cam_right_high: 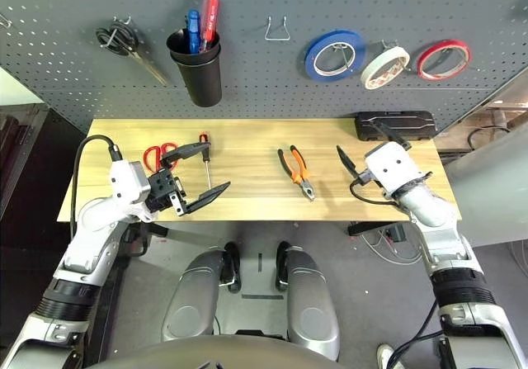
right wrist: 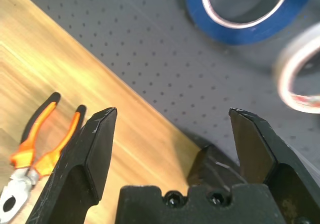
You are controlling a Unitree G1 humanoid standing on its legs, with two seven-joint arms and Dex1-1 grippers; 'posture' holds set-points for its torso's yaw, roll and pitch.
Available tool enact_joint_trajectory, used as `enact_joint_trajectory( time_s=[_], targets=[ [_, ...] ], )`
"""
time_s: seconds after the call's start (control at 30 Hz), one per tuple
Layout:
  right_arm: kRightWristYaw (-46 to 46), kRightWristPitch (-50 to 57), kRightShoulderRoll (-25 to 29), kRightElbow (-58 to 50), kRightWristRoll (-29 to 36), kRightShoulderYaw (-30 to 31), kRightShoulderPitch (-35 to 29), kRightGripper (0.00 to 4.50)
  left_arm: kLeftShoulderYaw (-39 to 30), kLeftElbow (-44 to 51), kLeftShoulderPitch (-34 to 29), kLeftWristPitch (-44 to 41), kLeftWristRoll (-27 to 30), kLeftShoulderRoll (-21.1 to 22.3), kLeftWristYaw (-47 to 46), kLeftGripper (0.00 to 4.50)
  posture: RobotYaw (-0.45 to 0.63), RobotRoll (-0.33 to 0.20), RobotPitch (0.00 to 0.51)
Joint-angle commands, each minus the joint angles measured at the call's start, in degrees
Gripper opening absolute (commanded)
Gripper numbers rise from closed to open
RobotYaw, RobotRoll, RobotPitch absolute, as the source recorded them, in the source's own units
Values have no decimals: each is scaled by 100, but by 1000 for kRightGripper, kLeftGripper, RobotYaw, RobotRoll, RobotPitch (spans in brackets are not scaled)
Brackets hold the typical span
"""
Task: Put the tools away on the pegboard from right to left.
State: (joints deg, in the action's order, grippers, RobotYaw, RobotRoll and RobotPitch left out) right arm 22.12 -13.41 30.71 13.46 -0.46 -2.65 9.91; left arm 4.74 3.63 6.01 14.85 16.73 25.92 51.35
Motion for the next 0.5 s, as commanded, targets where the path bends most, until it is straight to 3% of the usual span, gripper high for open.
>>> enact_joint_trajectory(
  time_s=[0.03, 0.5],
  targets=[
    [43, 868, -104, -260, 28, 64, 37, 4453, -11, 3, -77, -132, -54, 87, -21, 4500, 91, 0, 257],
    [220, 4429, -605, -917, 47, 444, 879, 4453, -3, -147, 96, -430, -188, 385, 50, 4500, 96, 0, 276]
  ],
)
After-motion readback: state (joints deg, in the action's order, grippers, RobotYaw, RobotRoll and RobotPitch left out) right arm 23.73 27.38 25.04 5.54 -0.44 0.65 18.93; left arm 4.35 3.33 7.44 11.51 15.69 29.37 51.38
